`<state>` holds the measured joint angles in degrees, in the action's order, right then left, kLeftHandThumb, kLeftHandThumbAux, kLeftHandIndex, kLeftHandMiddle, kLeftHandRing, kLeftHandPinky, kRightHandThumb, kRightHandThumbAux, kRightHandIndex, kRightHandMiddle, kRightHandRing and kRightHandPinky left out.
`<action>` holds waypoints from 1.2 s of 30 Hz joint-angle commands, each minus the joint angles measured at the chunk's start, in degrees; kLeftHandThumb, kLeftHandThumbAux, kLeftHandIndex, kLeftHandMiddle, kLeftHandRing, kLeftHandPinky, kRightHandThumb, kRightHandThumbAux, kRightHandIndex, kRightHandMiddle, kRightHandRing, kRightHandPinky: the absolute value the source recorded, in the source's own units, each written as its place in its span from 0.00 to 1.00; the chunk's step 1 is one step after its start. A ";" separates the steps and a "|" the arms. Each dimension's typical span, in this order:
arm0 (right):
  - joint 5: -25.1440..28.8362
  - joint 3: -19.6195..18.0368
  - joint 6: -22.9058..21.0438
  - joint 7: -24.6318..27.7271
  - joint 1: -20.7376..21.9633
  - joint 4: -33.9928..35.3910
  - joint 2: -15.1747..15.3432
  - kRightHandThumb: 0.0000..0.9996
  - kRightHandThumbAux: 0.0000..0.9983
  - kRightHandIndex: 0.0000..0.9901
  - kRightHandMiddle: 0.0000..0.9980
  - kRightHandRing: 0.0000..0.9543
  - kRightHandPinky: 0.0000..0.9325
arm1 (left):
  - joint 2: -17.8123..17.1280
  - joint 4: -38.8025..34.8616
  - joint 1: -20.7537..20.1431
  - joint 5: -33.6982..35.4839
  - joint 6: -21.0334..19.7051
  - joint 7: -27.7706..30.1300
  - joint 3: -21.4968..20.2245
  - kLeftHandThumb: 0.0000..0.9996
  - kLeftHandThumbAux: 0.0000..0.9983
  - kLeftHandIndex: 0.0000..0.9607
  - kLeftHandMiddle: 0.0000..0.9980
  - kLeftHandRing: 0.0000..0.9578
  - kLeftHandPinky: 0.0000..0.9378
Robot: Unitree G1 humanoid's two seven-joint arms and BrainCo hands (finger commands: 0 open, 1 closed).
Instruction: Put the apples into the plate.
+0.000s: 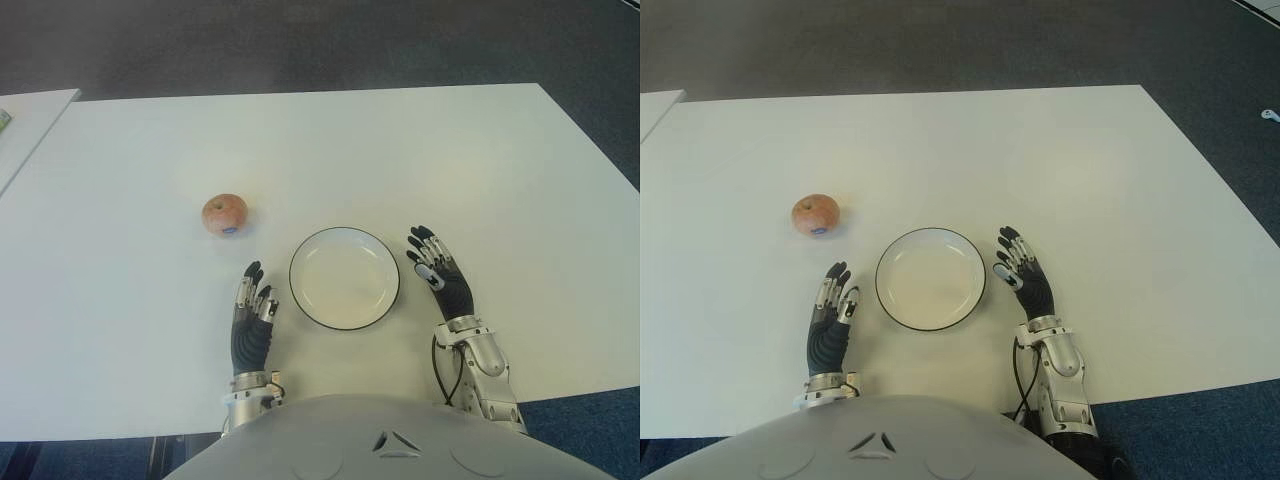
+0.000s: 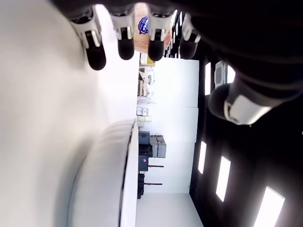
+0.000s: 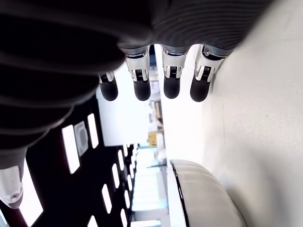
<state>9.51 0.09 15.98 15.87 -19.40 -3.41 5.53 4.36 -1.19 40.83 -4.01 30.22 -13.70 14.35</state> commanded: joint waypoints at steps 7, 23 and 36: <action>-1.71 1.59 -2.56 -0.99 -1.30 -2.69 -0.68 0.13 0.53 0.00 0.00 0.00 0.00 | 1.69 1.70 0.15 3.40 -0.68 1.76 0.25 0.09 0.45 0.02 0.00 0.00 0.00; -2.79 2.79 -1.44 -2.41 0.77 -5.36 -2.20 0.12 0.53 0.00 0.00 0.00 0.00 | -1.35 -14.57 0.97 8.30 -8.12 5.00 -1.02 0.10 0.48 0.03 0.00 0.00 0.02; -2.46 2.16 0.72 -2.18 2.21 -10.55 -3.02 0.15 0.55 0.00 0.00 0.00 0.00 | -11.74 -42.95 -3.71 -16.20 -35.86 7.26 -11.46 0.15 0.59 0.03 0.00 0.02 0.10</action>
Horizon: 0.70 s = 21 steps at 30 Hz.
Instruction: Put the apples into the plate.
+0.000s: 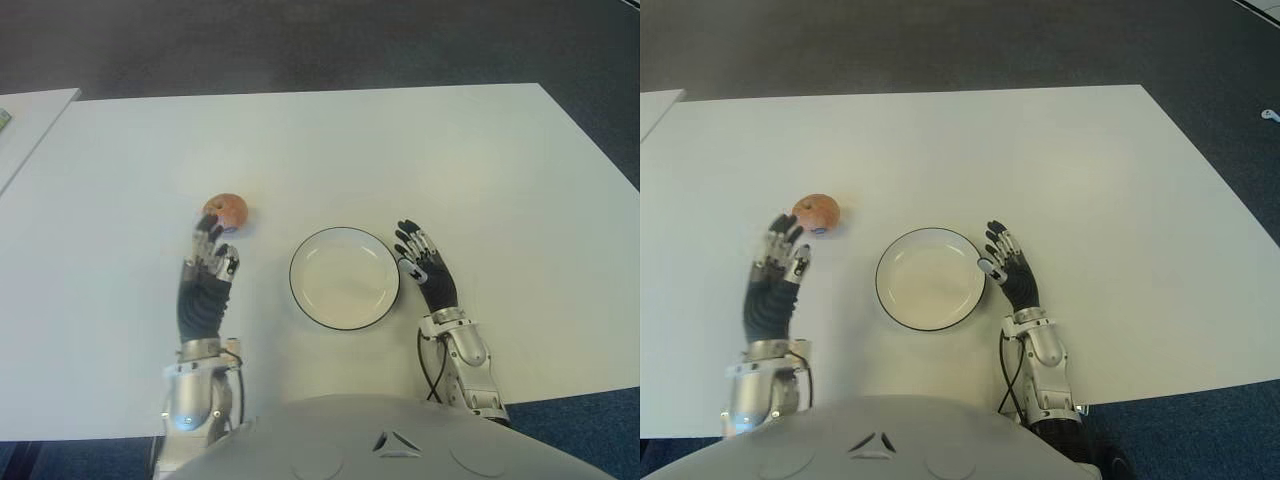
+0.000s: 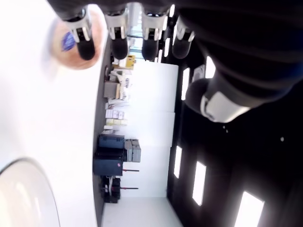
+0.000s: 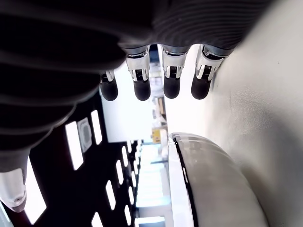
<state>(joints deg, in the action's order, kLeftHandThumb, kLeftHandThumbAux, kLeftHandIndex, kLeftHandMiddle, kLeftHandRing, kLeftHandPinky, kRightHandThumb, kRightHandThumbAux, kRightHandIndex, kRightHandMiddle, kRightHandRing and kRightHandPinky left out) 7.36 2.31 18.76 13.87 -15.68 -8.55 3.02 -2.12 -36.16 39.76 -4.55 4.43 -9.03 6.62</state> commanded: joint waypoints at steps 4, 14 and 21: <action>-0.79 -0.14 -1.28 -0.66 -1.13 -7.34 -0.66 0.15 0.56 0.00 0.00 0.00 0.00 | -11.17 -12.91 -2.63 -35.51 -12.24 8.61 -6.04 0.15 0.50 0.03 0.02 0.04 0.12; -1.83 0.25 -0.68 -1.49 -0.24 -9.31 -0.90 0.14 0.55 0.00 0.00 0.00 0.00 | -18.87 -11.94 -13.76 -61.14 -11.57 17.28 -9.93 0.25 0.41 0.05 0.00 0.01 0.09; -1.92 -0.02 0.06 -1.54 0.81 -11.82 -0.73 0.14 0.54 0.00 0.00 0.00 0.00 | -28.55 -3.11 -22.41 -61.83 -10.25 17.39 -13.94 0.27 0.36 0.07 0.00 0.00 0.07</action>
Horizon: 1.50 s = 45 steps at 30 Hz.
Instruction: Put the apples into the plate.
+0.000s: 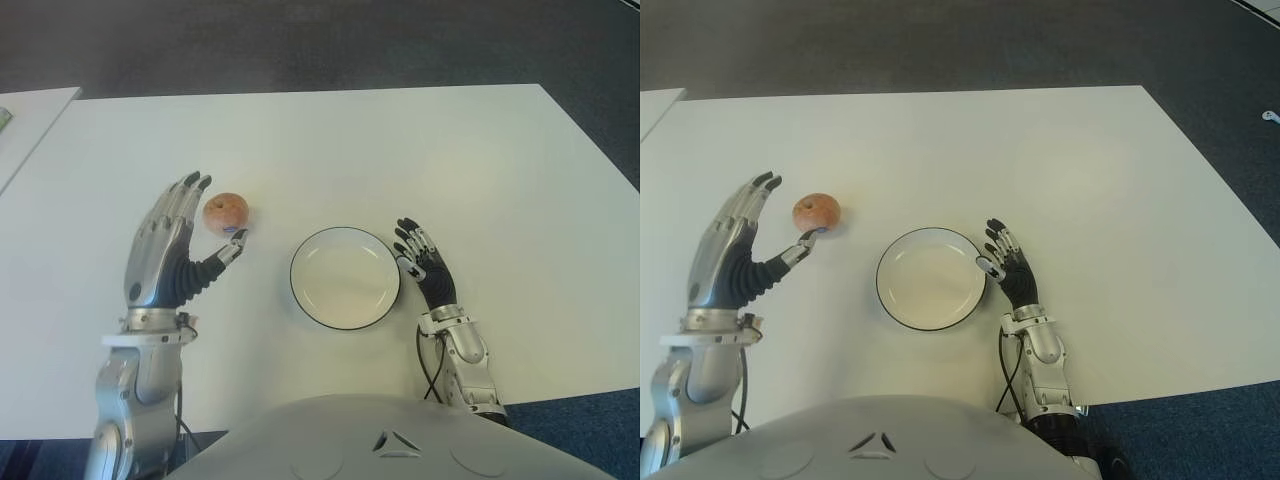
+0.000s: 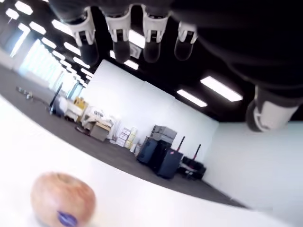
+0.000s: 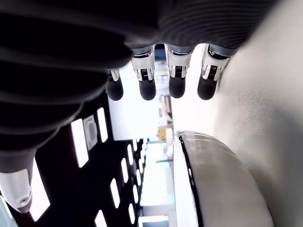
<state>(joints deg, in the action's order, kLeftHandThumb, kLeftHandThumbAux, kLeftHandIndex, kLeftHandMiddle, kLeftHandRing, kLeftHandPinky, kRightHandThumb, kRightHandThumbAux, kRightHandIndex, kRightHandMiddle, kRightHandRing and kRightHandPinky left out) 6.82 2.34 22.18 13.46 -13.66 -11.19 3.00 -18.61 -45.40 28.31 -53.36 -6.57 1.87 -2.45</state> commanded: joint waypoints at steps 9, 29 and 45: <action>-0.80 -0.58 -2.05 -0.88 -0.05 -12.14 -0.61 0.14 0.53 0.00 0.00 0.00 0.00 | -21.92 25.58 -20.40 -11.48 6.13 2.77 -2.05 0.26 0.31 0.08 0.00 0.00 0.04; -0.03 -2.05 -0.87 0.52 -0.47 -13.89 0.22 0.14 0.54 0.00 0.00 0.00 0.00 | -26.31 47.49 -31.54 -9.39 10.91 1.57 6.62 0.28 0.30 0.04 0.00 0.00 0.03; 0.93 -3.27 -1.03 2.04 -0.90 -14.68 0.56 0.14 0.54 0.00 0.00 0.00 0.00 | -25.73 53.40 -35.46 -7.57 9.96 2.45 10.61 0.29 0.29 0.01 0.00 0.00 0.00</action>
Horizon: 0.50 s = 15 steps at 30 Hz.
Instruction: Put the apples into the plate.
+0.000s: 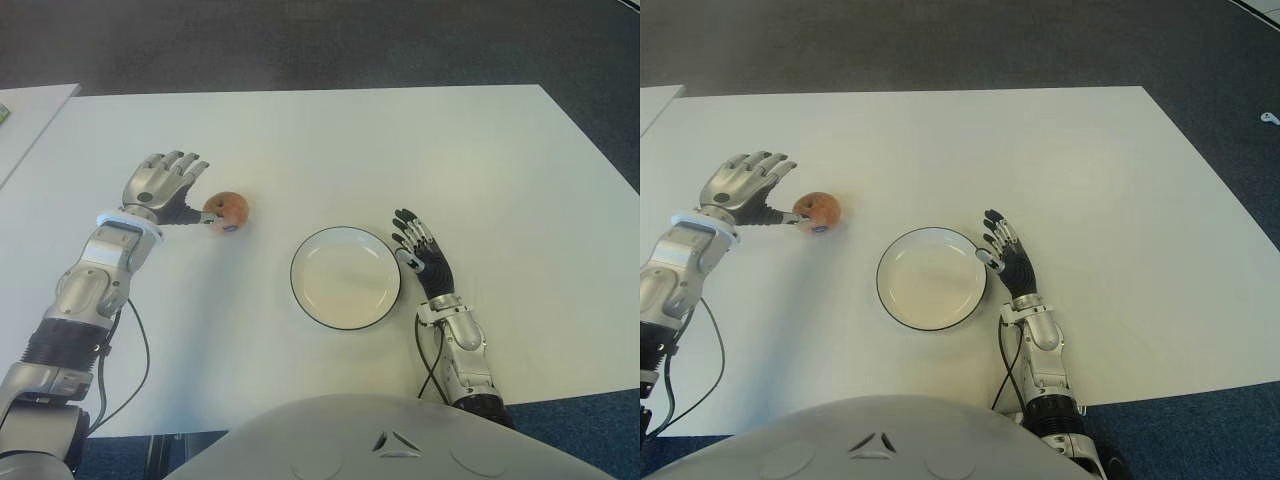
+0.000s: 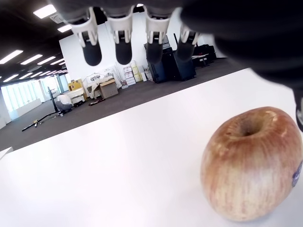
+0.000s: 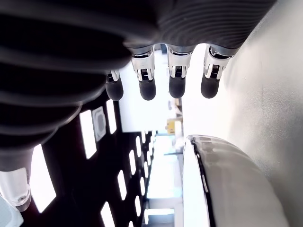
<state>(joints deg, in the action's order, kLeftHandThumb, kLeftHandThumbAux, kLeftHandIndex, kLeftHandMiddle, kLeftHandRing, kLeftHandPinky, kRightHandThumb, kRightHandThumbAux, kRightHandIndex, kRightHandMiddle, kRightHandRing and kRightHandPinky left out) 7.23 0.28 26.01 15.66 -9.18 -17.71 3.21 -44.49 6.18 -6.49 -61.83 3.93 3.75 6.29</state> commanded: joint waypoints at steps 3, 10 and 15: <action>0.22 -1.36 -4.70 -0.45 -5.37 -8.29 0.26 0.15 0.54 0.00 0.00 0.00 0.00 | 0.46 3.15 -1.18 1.23 -0.74 0.23 2.48 0.28 0.28 0.00 0.00 0.00 0.00; -0.35 -1.47 -4.32 -0.69 -5.23 -8.69 0.27 0.14 0.54 0.00 0.00 0.00 0.00 | 1.24 6.06 -2.32 1.87 -1.52 -0.98 3.96 0.29 0.25 0.00 0.00 0.00 0.00; -0.34 -1.60 -4.43 -0.65 -5.16 -8.91 0.30 0.14 0.53 0.00 0.00 0.00 0.01 | 1.81 7.36 -2.85 1.65 -2.57 -1.58 5.22 0.30 0.24 0.00 0.00 0.00 0.00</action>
<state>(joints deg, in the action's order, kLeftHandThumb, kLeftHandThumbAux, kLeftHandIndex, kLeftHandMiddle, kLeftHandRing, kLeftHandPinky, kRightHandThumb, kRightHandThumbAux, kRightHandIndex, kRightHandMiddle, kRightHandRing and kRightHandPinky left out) 7.14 -0.51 26.49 15.69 -8.98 -18.22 3.17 -43.94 11.74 -8.48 -60.54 2.29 3.24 9.95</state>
